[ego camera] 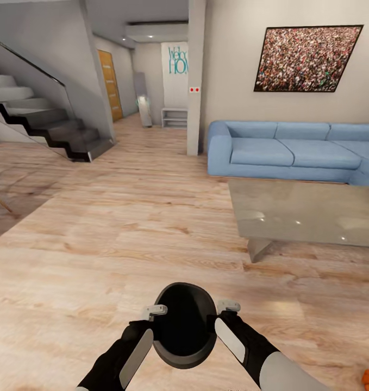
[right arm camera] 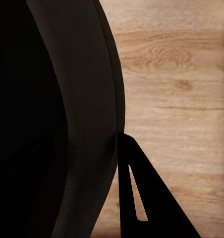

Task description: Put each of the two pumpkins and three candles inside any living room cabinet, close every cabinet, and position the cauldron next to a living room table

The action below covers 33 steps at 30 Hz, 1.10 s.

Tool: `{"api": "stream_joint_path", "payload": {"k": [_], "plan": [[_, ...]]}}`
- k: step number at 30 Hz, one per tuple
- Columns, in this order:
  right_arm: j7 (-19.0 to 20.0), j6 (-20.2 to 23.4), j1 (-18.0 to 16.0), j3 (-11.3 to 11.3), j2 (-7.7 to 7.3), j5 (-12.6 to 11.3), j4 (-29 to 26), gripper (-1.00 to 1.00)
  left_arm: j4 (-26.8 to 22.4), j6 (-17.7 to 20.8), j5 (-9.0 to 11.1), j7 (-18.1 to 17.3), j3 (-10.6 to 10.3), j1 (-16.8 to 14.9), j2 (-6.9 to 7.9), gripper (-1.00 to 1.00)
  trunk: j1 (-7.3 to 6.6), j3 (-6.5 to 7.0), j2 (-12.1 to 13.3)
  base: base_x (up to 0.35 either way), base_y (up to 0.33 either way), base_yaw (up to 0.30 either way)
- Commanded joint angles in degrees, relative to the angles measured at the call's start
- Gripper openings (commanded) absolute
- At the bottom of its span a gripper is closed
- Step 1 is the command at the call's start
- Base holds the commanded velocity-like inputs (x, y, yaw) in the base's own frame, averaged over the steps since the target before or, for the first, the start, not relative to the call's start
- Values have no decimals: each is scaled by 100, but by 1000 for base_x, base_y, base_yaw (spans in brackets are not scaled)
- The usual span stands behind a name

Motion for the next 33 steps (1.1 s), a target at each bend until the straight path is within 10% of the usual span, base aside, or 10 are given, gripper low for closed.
{"api": "stream_joint_path", "payload": {"k": [1,33], "plan": [[-44,12,-11,19,-11,-74,-3,-100,-277,-67,201,26,-28,-5,6,-100,-1,0,-3,0,0,-273],[-61,12,-11,-2,-21,-83,0,-100,-277,-62,201,27,-28,-4,-1,-100,-1,152,-3,5,0,-268]]}}
